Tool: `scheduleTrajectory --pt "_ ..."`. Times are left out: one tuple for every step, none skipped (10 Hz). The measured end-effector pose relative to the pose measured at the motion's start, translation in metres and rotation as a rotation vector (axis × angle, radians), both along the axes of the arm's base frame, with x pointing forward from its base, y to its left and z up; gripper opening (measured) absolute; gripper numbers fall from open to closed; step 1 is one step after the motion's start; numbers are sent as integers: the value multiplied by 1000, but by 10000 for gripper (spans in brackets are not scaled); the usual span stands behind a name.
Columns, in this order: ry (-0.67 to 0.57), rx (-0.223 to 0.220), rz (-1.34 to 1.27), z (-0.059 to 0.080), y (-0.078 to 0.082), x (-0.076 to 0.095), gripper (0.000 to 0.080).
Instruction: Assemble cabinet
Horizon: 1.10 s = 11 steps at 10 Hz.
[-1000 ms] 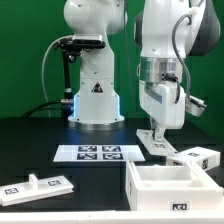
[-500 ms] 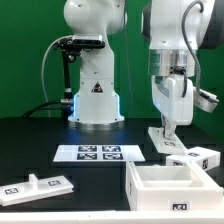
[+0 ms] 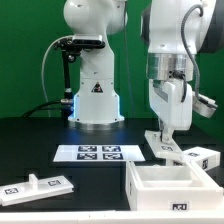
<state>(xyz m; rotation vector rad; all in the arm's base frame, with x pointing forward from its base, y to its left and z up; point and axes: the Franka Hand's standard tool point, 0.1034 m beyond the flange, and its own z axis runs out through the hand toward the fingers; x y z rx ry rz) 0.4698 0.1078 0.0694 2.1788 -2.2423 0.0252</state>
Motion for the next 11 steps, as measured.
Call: scheduleTrajectory --pt "-1 -11 10 -3 -2 4 65" --pt "-5 -18 11 -5 -3 9 65" --pt "-12 -22 15 -4 -1 15 65" --pt "-15 -24 6 -5 1 17 65" --pt "-14 -25 0 -5 4 16 65" --pt "-14 -25 1 -5 4 16 65" --pt "-14 -26 3 -6 4 15 65" --pt "-13 -29 4 -7 1 13 65" --pt "-14 -30 12 -7 0 12 65" --pt "-13 -30 25 -7 -2 11 65" --pt "-11 -31 34 -7 -4 10 65"
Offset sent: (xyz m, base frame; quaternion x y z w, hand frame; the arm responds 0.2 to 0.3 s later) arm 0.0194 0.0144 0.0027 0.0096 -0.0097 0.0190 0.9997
